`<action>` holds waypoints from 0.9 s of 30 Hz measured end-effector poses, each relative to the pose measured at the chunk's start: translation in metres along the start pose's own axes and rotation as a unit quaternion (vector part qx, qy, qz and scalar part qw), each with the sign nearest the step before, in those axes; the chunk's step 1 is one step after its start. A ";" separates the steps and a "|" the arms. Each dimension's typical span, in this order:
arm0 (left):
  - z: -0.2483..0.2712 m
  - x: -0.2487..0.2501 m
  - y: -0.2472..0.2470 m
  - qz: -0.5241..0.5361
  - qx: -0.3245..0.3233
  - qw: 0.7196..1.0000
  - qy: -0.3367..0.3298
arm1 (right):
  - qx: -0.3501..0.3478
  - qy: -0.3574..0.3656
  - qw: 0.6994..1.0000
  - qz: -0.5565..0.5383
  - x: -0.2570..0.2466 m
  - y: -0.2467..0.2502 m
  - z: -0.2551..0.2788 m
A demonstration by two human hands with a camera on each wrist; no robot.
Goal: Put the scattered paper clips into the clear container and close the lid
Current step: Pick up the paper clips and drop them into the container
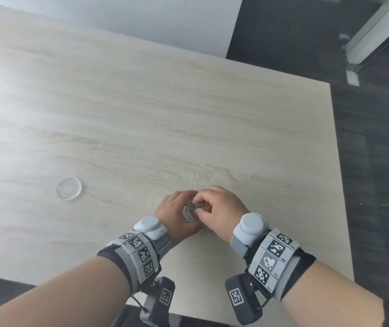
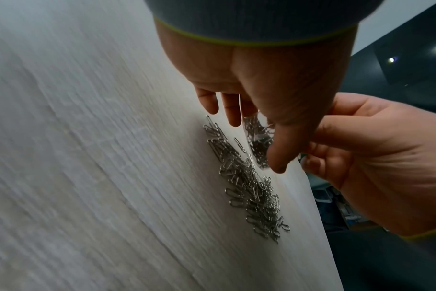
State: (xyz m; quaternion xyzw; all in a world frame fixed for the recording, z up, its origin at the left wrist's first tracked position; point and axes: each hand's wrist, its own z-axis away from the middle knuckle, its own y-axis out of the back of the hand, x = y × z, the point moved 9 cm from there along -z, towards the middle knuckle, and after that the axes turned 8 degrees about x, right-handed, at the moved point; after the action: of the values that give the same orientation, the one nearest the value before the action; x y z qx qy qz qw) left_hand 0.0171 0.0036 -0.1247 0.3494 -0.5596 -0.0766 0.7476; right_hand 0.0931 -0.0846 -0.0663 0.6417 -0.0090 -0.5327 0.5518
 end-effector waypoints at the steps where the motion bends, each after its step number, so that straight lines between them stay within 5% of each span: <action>1: 0.000 0.002 -0.002 -0.002 -0.003 1.000 -0.004 | 0.001 0.001 1.000 -0.005 0.002 0.002 0.002; 8: -0.007 -0.008 0.013 0.026 0.014 0.999 0.032 | 0.102 -0.071 0.991 -0.040 0.049 0.046 0.010; 16: -0.015 -0.052 0.046 0.082 0.095 0.983 0.137 | -0.060 -0.162 0.976 0.133 0.127 0.027 0.039; 27: -0.013 -0.051 0.044 0.066 0.090 0.988 0.106 | -0.054 -0.103 0.982 0.147 0.093 -0.013 0.014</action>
State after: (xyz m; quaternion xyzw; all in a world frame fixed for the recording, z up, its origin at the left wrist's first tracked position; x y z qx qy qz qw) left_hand -0.0017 0.0677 -0.1394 0.3835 -0.5041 0.0613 0.7714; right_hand 0.1158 -0.1448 -0.1360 0.5440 -0.1316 -0.5086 0.6542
